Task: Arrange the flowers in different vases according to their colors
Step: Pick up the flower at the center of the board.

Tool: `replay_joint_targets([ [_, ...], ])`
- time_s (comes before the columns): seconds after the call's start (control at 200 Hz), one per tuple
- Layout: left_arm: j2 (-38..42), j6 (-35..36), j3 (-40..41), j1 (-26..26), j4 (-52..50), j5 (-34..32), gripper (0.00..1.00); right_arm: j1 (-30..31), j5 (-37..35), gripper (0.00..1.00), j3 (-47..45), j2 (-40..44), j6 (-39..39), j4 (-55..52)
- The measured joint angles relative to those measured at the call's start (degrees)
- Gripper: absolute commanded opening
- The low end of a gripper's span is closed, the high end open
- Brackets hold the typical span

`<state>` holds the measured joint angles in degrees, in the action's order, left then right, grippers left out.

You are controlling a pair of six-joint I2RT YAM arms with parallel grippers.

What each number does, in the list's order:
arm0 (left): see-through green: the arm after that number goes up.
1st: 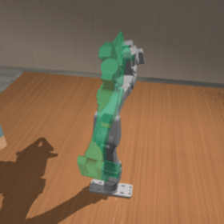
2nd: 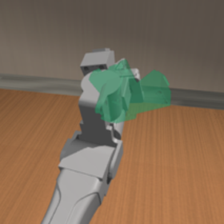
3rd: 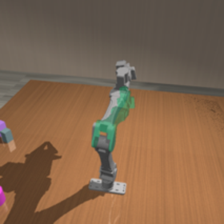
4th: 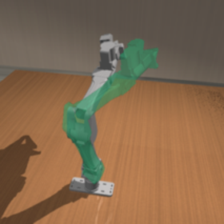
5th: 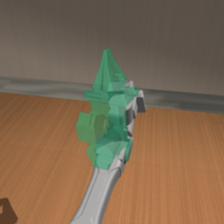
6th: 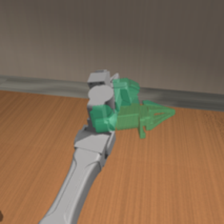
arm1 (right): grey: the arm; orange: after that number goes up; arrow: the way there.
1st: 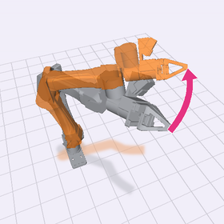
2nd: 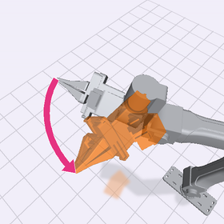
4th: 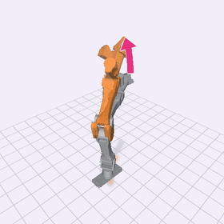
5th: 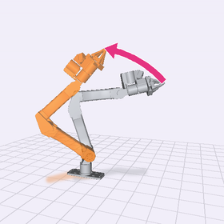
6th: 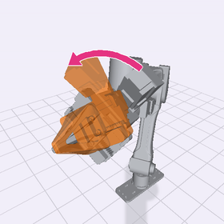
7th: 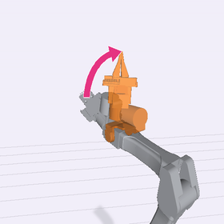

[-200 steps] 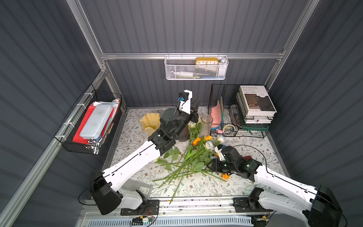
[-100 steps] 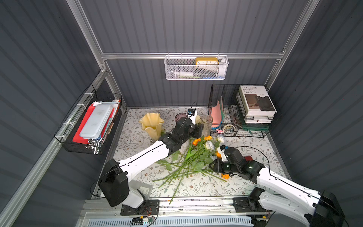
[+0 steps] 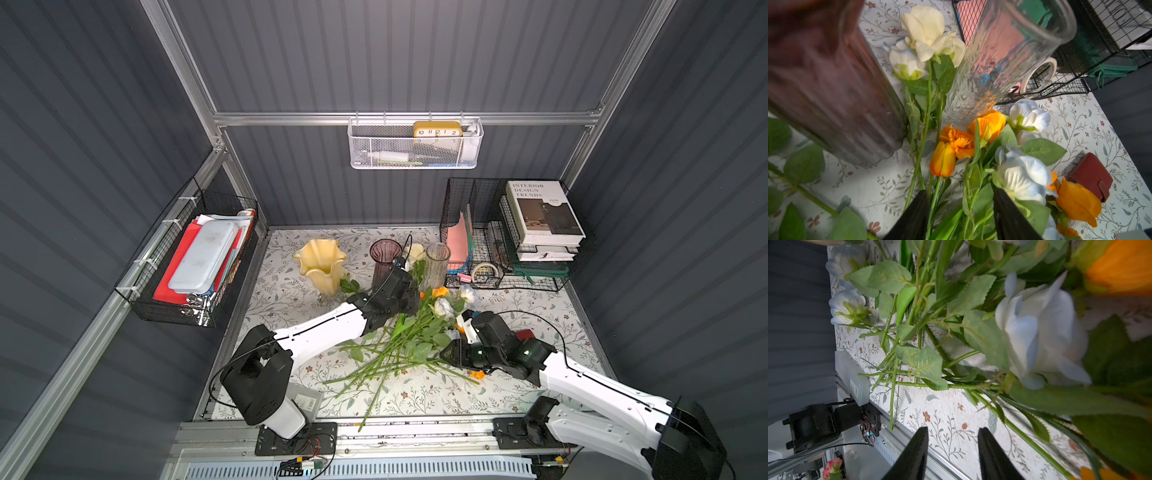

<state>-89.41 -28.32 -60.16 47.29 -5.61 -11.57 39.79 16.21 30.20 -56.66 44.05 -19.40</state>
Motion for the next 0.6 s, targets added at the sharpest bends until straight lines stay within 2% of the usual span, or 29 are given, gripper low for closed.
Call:
replay_joint_targets([
  [0.17,8.0,0.2,4.5,0.0,0.9,1.7,0.58,0.0,2.4,0.44,-0.4,1.7,-0.2,0.0],
  [0.26,11.8,0.6,5.2,0.1,1.8,3.5,0.55,0.0,2.9,0.44,-1.0,3.0,-0.2,-0.2],
  [0.45,13.0,-0.2,5.7,2.3,0.6,6.1,0.48,0.0,2.1,0.44,-1.8,4.9,-0.1,-1.4],
  [0.6,16.0,-4.7,10.4,3.6,-1.9,8.6,0.43,0.0,1.7,0.44,-1.8,5.0,-0.2,-1.8],
])
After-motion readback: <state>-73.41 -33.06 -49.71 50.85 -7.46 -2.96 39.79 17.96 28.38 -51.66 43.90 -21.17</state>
